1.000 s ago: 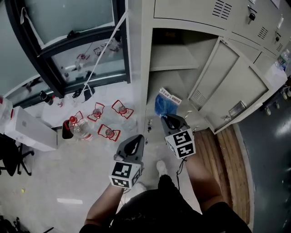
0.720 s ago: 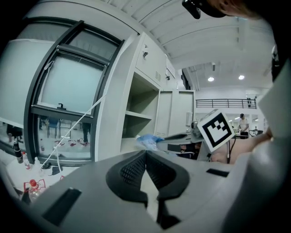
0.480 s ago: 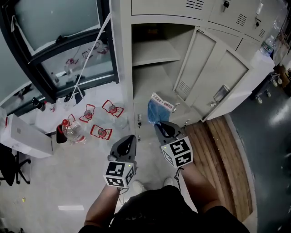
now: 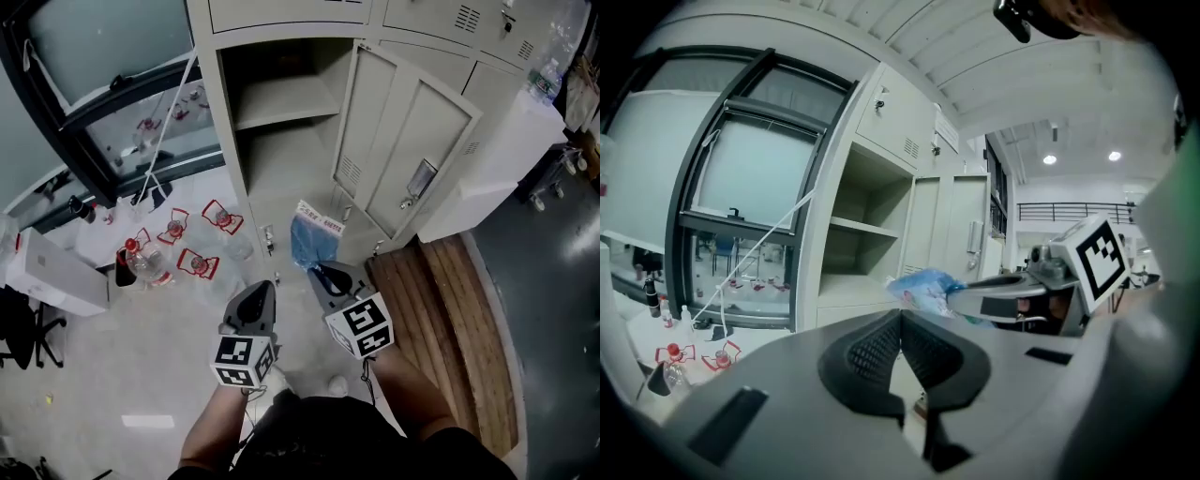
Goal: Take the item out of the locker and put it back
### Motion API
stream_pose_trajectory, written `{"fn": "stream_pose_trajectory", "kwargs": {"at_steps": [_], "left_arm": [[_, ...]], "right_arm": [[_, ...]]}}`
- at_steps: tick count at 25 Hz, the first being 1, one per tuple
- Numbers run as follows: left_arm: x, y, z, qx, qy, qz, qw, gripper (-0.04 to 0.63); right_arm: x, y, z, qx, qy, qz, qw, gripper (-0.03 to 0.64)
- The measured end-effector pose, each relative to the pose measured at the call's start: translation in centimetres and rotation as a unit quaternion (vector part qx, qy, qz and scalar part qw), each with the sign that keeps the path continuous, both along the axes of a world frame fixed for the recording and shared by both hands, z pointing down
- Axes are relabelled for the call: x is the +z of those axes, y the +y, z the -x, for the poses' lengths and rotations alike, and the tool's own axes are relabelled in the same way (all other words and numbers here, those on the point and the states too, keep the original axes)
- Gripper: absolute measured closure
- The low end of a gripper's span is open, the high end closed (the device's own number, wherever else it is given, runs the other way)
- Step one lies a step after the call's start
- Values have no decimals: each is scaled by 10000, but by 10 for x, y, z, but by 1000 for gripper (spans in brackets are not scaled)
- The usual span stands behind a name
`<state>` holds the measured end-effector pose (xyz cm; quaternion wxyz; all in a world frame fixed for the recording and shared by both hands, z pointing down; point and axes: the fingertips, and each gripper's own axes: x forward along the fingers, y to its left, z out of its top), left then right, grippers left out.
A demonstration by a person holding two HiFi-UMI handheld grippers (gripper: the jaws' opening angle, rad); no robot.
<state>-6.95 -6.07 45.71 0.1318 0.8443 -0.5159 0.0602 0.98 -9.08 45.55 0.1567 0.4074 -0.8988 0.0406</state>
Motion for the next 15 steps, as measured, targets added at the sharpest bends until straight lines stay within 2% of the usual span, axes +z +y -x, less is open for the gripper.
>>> {"fn": "stream_pose_trajectory", "kwargs": {"at_steps": [7, 15], "left_arm": [[-2, 34, -46, -238, -125, -20, 9996, 591], [7, 63, -81, -525, -165, -6, 9985, 591]], "right_arm": [[1, 27, -39, -318, -247, 68, 9992, 591], [7, 54, -71, -608, -411, 134, 9972, 591]]}}
